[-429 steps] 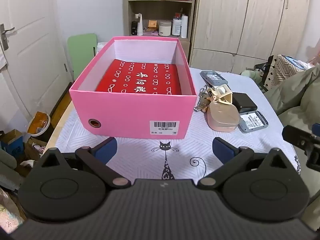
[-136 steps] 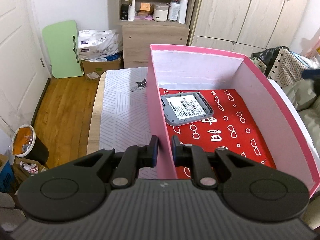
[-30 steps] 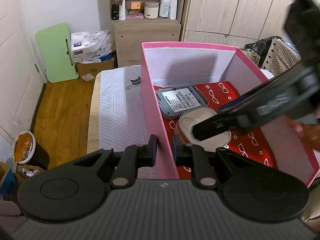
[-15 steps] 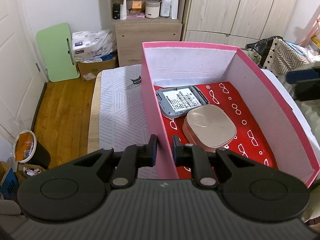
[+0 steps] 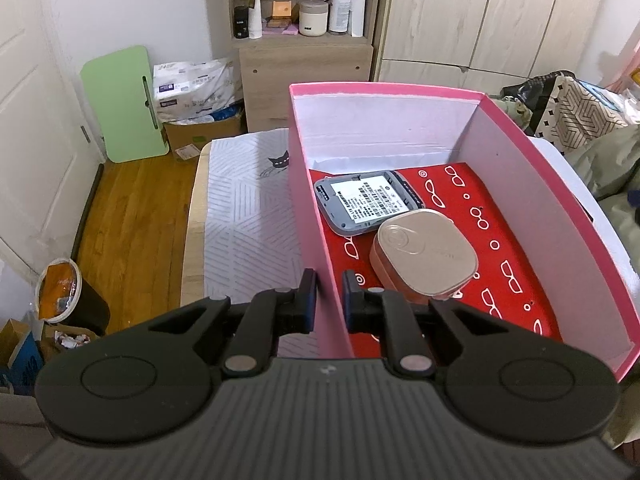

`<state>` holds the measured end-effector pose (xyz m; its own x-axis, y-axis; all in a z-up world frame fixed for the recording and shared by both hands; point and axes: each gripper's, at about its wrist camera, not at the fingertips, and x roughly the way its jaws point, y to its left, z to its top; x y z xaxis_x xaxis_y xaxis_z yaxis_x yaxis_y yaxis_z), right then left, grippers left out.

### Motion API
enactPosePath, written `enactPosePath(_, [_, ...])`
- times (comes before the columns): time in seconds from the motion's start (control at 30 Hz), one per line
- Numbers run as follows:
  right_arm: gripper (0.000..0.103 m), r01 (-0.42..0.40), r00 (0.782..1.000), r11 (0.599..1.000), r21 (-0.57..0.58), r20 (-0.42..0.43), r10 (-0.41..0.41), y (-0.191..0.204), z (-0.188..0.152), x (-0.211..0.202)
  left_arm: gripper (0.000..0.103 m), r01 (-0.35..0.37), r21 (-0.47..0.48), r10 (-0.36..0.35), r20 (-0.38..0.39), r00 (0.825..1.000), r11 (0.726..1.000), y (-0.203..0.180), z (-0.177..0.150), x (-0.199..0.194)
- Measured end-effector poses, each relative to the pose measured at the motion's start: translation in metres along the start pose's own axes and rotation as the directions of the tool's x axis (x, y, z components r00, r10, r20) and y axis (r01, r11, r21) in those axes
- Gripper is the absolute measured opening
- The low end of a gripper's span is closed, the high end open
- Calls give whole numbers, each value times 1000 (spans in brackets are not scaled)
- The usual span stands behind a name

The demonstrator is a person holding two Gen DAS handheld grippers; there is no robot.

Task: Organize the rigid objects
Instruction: 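Return the right gripper to the black square device, then grasp the black square device with the right gripper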

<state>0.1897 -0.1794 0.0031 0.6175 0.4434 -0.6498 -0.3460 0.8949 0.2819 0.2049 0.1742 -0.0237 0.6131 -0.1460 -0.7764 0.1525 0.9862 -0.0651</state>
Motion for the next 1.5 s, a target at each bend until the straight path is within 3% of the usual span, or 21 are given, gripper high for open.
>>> enactPosePath(0.3, [81,182,983,977,-110,17,-181,-34,-32,16,12,-10,-13,10,-13,1000,1000,-2,1,1])
enactPosePath(0.57, [92,171,985,975,-143,15,-170,-61,-30,42,12,-9,-20,9,-16,1000,1000,-2,1,1])
enactPosePath(0.7, [93,188,982,973,-132,-3,-190,-78,-26,62,12,-9,-19,9,-15,1000,1000,-1,1,1])
enactPosePath(0.9, [94,103,992,995,-7,-70,-103,-97,-24,79,12,-9,-19,9,-15,1000,1000,-2,1,1])
enactPosePath(1.07, [94,123,988,992,-35,-94,-126,-94,-26,89,12,-10,-19,9,-16,1000,1000,-1,1,1])
enactPosePath(1.27, [93,151,985,986,-77,-77,-157,-87,-26,92,12,-11,-22,10,-15,1000,1000,-1,1,1])
enactPosePath(1.5, [93,179,984,984,-14,-23,-179,-88,-31,83,12,-8,-27,7,-18,1000,1000,-1,0,2])
